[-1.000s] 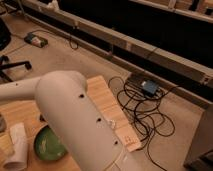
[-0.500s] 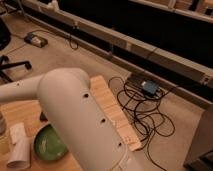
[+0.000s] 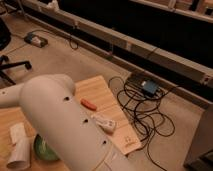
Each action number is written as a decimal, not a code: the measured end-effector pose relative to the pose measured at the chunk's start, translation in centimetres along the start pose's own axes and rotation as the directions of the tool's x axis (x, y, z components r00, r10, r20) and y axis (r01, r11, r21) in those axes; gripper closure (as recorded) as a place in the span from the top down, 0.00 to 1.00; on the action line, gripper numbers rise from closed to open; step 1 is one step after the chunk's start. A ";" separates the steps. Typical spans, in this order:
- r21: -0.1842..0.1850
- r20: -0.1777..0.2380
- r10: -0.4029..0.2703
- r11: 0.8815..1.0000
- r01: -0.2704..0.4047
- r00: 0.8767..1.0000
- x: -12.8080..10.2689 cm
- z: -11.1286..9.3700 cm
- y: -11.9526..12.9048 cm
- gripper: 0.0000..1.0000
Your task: Place the ceramic cup in the ceramic bowl
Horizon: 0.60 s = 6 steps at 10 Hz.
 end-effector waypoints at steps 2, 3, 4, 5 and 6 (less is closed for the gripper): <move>-0.022 -0.029 -0.233 0.972 0.233 0.972 0.1 0.7 -1.1 0.80; -0.042 -0.063 -0.326 0.945 0.324 0.943 0.2 1.0 -1.3 0.80; -0.081 -0.094 -0.380 0.924 0.373 0.920 0.3 1.0 -1.3 0.80; -0.128 -0.140 -0.417 0.907 0.401 0.898 0.1 1.2 -1.3 0.80; -0.164 -0.190 -0.425 0.902 0.398 0.885 -0.2 1.5 -1.1 0.80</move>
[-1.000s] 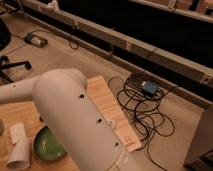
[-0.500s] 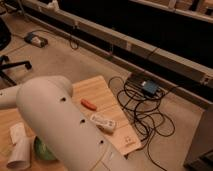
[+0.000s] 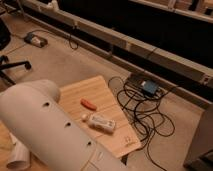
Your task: Place the ceramic cup in the ceramic bowl
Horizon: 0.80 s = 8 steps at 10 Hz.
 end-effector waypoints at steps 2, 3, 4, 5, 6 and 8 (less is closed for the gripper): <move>-0.034 -0.105 0.142 0.989 -0.146 0.984 0.2 1.4 1.7 0.80; -0.034 -0.140 0.210 0.976 -0.216 0.968 -0.2 2.2 2.4 0.80; -0.027 -0.156 0.262 0.963 -0.269 0.953 -0.5 2.8 3.1 0.80; -0.010 -0.164 0.323 0.944 -0.329 0.932 -0.6 3.4 4.1 0.80; 0.008 -0.161 0.370 0.927 -0.374 0.915 -0.8 4.1 5.1 0.80; 0.045 -0.123 0.436 0.900 -0.434 0.892 -0.9 6.6 6.6 0.80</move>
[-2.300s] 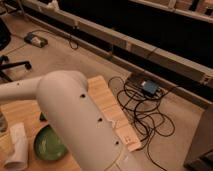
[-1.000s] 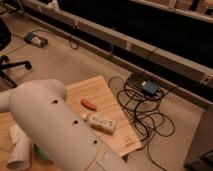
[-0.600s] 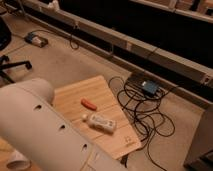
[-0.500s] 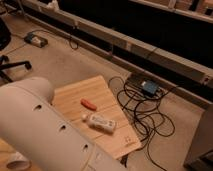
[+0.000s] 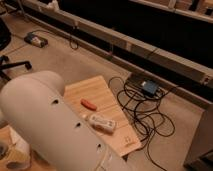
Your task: Place the ceramic cup in the ceramic bowl
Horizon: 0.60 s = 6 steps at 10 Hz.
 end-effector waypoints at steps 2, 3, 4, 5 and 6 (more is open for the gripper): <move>0.021 0.048 0.015 1.000 -0.016 0.999 0.5 1.7 -0.3 0.80; 0.031 0.071 0.007 0.999 -0.010 0.997 0.7 2.3 -0.8 0.80; 0.039 0.093 -0.001 0.999 -0.003 0.996 0.8 3.0 -1.3 0.80; 0.043 0.112 -0.006 0.999 0.001 0.994 1.1 3.5 -1.6 0.78; 0.054 0.138 -0.009 0.999 0.002 0.990 1.4 3.8 -2.1 0.69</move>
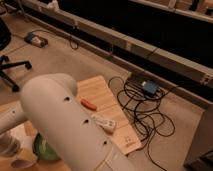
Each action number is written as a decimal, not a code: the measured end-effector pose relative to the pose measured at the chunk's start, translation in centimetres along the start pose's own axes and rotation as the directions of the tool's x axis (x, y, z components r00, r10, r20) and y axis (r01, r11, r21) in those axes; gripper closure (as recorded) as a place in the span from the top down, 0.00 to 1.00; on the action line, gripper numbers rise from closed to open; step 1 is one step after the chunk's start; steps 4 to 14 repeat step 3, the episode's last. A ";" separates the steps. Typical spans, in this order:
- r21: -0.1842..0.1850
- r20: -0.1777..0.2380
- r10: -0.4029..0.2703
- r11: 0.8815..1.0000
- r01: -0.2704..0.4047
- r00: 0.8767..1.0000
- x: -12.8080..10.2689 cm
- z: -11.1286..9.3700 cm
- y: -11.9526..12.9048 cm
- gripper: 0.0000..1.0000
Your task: Place the ceramic cup in the ceramic bowl
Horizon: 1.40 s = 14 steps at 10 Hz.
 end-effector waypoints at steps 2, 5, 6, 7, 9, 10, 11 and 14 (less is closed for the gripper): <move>0.011 0.017 -0.010 1.000 0.010 1.000 0.2 0.1 -0.7 0.49; 0.010 0.015 -0.009 1.000 0.009 1.000 0.3 -0.1 -0.6 0.35; 0.010 0.015 -0.009 1.000 0.009 1.000 0.3 -0.1 -0.6 0.35; 0.010 0.015 -0.009 1.000 0.009 1.000 0.3 -0.1 -0.6 0.35; 0.010 0.015 -0.009 1.000 0.009 1.000 0.3 -0.1 -0.6 0.35; 0.010 0.015 -0.009 1.000 0.009 1.000 0.3 -0.1 -0.6 0.35; 0.010 0.015 -0.009 1.000 0.009 1.000 0.3 -0.1 -0.6 0.35; 0.010 0.015 -0.009 1.000 0.009 1.000 0.3 -0.1 -0.6 0.35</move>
